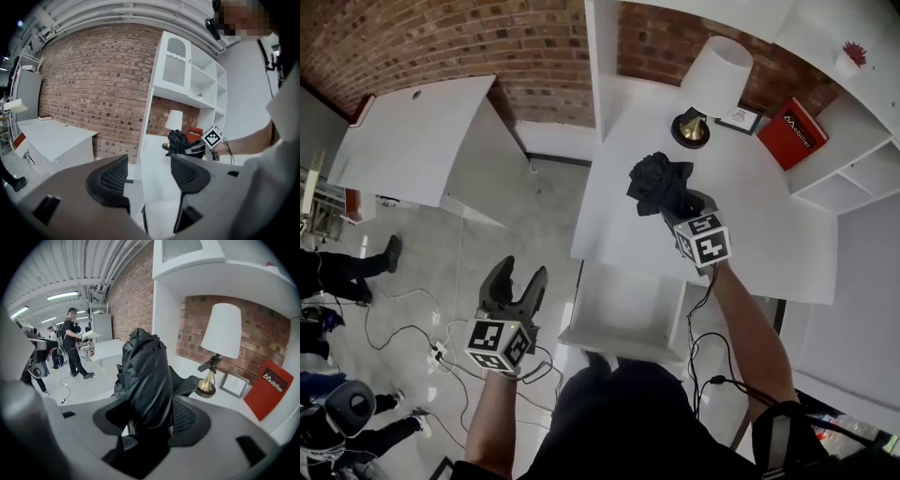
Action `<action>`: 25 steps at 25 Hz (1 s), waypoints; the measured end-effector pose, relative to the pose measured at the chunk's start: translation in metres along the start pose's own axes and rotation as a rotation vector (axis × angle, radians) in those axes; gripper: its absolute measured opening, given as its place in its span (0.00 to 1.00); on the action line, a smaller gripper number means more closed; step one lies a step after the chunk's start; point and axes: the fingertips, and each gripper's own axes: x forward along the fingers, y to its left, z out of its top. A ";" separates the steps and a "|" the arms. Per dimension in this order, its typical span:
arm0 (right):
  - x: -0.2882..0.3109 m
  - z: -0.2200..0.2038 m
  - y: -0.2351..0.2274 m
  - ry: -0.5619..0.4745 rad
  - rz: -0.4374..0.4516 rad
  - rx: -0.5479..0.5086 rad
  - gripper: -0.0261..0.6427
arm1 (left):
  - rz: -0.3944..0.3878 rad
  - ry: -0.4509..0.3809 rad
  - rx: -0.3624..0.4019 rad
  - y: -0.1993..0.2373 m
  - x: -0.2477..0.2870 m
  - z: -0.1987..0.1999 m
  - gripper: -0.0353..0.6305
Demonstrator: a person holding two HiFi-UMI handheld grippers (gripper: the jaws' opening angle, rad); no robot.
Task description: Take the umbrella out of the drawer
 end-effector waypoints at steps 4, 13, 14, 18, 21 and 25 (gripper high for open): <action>0.038 -0.019 -0.001 0.085 0.024 -0.029 0.39 | 0.025 0.037 -0.018 0.000 0.007 -0.016 0.48; 0.098 -0.047 -0.004 0.289 0.034 -0.097 0.39 | 0.063 0.085 -0.038 0.000 0.012 -0.035 0.48; 0.102 -0.050 -0.003 0.313 0.043 -0.101 0.40 | 0.065 0.088 -0.041 0.001 0.011 -0.036 0.48; 0.116 -0.063 0.005 0.360 0.082 -0.117 0.41 | 0.074 0.095 -0.045 0.004 0.012 -0.039 0.48; 0.118 -0.065 0.004 0.326 0.037 -0.171 0.43 | 0.067 0.090 -0.045 0.005 0.016 -0.036 0.48; 0.103 -0.056 0.001 0.254 -0.003 -0.190 0.44 | 0.048 0.070 -0.042 0.003 0.022 -0.028 0.48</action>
